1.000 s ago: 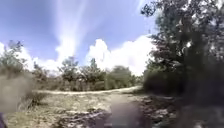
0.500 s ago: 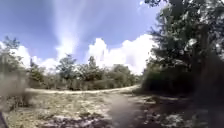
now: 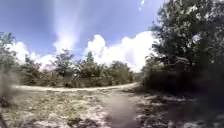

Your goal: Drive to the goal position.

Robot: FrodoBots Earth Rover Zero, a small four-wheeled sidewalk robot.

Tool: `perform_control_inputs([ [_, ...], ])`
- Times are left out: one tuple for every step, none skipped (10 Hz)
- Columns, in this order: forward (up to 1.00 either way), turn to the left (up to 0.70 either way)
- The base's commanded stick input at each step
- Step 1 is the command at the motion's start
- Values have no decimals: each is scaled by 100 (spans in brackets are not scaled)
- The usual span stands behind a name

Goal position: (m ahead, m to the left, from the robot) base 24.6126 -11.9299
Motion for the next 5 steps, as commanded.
perform_control_inputs([
  [70,0],
  [70,0],
  [70,0],
  [70,0],
  [70,0],
])
